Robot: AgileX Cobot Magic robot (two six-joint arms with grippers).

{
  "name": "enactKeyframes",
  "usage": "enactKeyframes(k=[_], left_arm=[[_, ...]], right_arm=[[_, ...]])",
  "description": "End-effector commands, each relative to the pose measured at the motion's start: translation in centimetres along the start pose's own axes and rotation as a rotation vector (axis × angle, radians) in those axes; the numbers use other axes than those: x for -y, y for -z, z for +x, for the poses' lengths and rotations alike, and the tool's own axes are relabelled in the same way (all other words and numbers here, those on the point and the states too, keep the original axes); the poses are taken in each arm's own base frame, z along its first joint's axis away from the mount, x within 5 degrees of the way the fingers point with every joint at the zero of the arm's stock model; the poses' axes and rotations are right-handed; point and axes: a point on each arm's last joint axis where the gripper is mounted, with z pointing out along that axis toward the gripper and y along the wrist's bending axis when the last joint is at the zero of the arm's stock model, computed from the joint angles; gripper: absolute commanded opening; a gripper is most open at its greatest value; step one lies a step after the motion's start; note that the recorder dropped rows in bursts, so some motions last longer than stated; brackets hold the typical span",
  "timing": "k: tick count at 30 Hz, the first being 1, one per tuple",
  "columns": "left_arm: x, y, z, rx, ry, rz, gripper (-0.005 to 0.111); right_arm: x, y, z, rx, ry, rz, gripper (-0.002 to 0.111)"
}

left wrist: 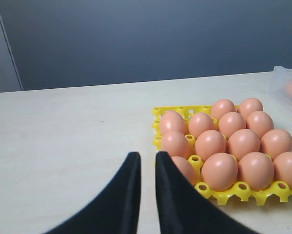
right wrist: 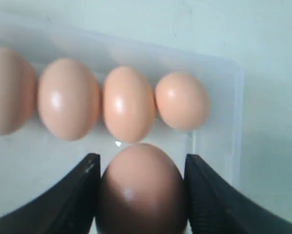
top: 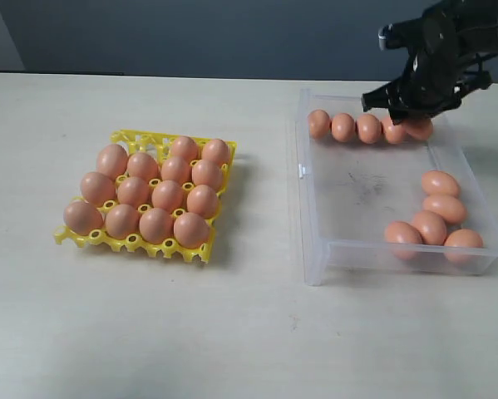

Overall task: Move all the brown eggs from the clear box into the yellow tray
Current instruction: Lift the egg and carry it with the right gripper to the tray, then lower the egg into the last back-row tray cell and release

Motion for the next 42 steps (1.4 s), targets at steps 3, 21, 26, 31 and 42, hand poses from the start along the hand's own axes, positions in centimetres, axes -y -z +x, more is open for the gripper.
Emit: enactKeyframes(k=[3, 21, 26, 31, 42], left_arm=[[0.0, -0.1, 0.1, -0.005, -0.001, 0.002, 0.012], [0.0, -0.1, 0.1, -0.005, -0.001, 0.002, 0.012], [0.0, -0.1, 0.1, -0.005, -0.001, 0.002, 0.012], [0.0, -0.1, 0.1, -0.005, -0.001, 0.002, 0.012], [0.0, -0.1, 0.1, -0.005, -0.001, 0.002, 0.012]], right_arm=[[-5.8, 5.5, -1.6, 0.179, 0.051, -0.177, 0.0], [-22.8, 3.8, -1.2, 0.5, 0.292, -0.57, -0.001], [-24.5, 5.0, -2.0, 0.494, 0.306, -0.643, -0.001], [-24.6, 7.4, -3.0, 0.374, 0.315, -0.799, -0.001], [-23.8, 8.9, -5.4, 0.423, 0.336, -0.744, -0.001]])
